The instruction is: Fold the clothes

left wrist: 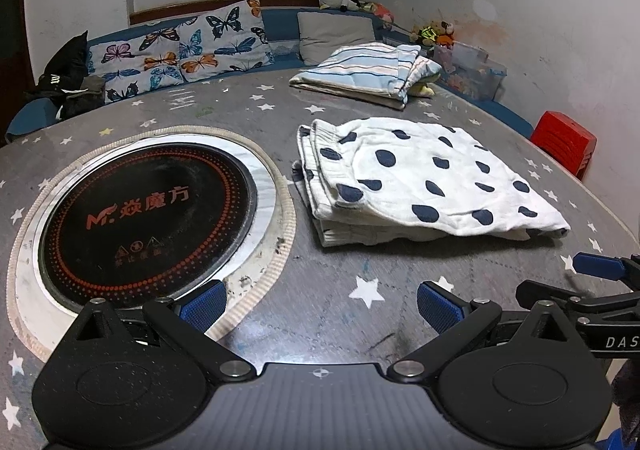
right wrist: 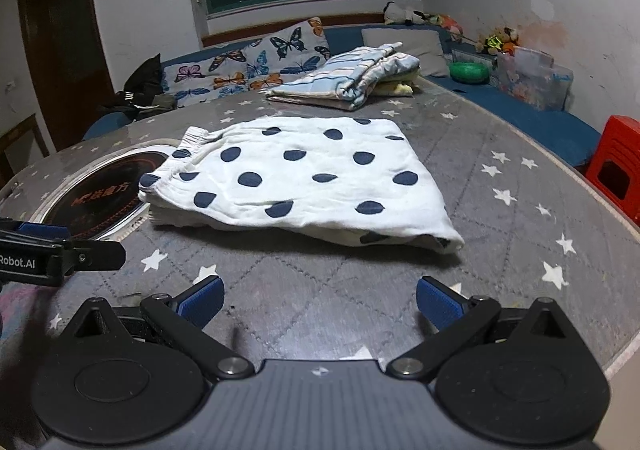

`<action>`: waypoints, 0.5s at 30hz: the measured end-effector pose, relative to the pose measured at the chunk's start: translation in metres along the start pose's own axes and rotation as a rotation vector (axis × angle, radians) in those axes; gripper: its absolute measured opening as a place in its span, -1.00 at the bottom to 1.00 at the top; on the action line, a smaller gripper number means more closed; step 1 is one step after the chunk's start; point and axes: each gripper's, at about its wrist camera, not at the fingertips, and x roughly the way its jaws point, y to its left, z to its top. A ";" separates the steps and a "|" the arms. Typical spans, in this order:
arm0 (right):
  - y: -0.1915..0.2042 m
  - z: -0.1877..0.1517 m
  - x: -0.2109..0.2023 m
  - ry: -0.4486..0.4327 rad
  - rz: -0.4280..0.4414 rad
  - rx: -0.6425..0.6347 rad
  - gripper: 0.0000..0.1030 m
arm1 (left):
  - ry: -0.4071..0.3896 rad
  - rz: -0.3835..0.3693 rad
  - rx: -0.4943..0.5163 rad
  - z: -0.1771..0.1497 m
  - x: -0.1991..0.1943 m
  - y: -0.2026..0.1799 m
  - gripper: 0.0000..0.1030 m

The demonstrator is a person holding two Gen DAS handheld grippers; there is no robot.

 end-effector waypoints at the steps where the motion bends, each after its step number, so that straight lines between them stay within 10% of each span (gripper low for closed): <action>1: 0.000 0.000 0.000 0.001 -0.002 0.002 1.00 | 0.001 -0.001 0.000 0.000 0.000 0.000 1.00; 15: -0.002 -0.001 0.001 0.003 -0.018 0.015 1.00 | 0.004 -0.004 0.004 -0.001 0.000 -0.006 1.00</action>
